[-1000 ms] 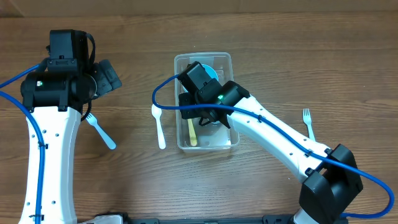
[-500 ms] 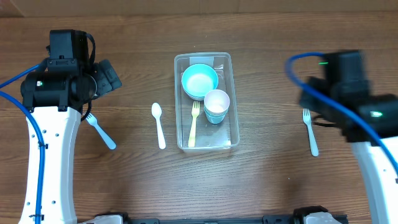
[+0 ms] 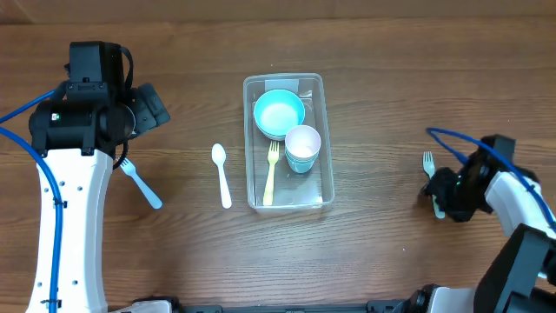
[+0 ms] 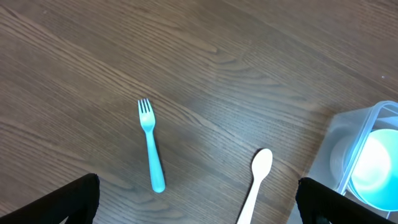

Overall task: Pack container
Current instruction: 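Move the right gripper to the light-green fork and grasp it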

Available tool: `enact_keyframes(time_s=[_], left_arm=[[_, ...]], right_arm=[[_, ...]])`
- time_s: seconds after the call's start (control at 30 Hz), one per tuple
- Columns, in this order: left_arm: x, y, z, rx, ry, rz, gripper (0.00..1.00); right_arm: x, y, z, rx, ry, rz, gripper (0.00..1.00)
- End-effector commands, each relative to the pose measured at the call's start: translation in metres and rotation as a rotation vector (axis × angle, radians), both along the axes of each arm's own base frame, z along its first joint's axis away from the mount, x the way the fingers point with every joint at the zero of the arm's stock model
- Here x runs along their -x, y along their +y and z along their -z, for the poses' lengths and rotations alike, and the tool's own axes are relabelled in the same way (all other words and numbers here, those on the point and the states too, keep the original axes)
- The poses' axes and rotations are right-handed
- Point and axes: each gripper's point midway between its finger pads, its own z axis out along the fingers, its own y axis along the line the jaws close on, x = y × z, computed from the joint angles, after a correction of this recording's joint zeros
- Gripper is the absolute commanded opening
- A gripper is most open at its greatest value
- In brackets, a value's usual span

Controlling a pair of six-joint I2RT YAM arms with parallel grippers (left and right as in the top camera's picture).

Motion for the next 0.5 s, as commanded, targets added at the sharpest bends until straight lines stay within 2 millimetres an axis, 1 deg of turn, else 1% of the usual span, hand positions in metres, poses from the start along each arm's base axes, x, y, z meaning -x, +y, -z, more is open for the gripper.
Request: enact_keyframes(time_s=[0.0, 0.07, 0.17, 0.27, 0.3, 0.33, 0.37, 0.43, 0.47], left_arm=[[0.000, 0.000, -0.007, 0.015, -0.025, -0.016, 1.00], [0.000, 0.000, -0.007, 0.015, -0.025, -0.016, 1.00], [0.000, 0.000, -0.007, 0.015, -0.025, -0.016, 1.00], [0.000, 0.000, -0.007, 0.015, -0.025, -0.016, 1.00], [0.000, 0.000, -0.007, 0.015, -0.025, -0.016, 1.00], [0.000, 0.000, -0.007, 0.015, -0.025, -0.016, 1.00], [0.000, 0.000, -0.007, 0.015, -0.025, -0.016, 1.00], [0.000, 0.000, -0.007, 0.015, -0.025, -0.016, 1.00], [0.000, 0.000, -0.007, 0.015, -0.025, -0.016, 1.00]], right_arm=[[0.011, 0.017, 0.015, -0.075, 0.005, -0.010, 0.59], [0.012, 0.029, 0.015, -0.136, -0.017, -0.042, 0.59], [0.002, 0.060, 0.002, -0.285, -0.115, -0.150, 0.58], [-0.001, 0.072, -0.001, -0.318, -0.131, -0.187, 0.56], [-0.002, 0.078, -0.004, -0.328, -0.154, -0.237, 0.54], [-0.004, 0.079, -0.007, -0.330, -0.167, -0.256, 0.54], [-0.007, 0.076, -0.015, -0.319, -0.188, -0.264, 0.54], [-0.018, 0.068, -0.035, -0.282, -0.256, -0.261, 0.54], [-0.022, 0.061, -0.048, -0.239, -0.302, -0.258, 0.54]])
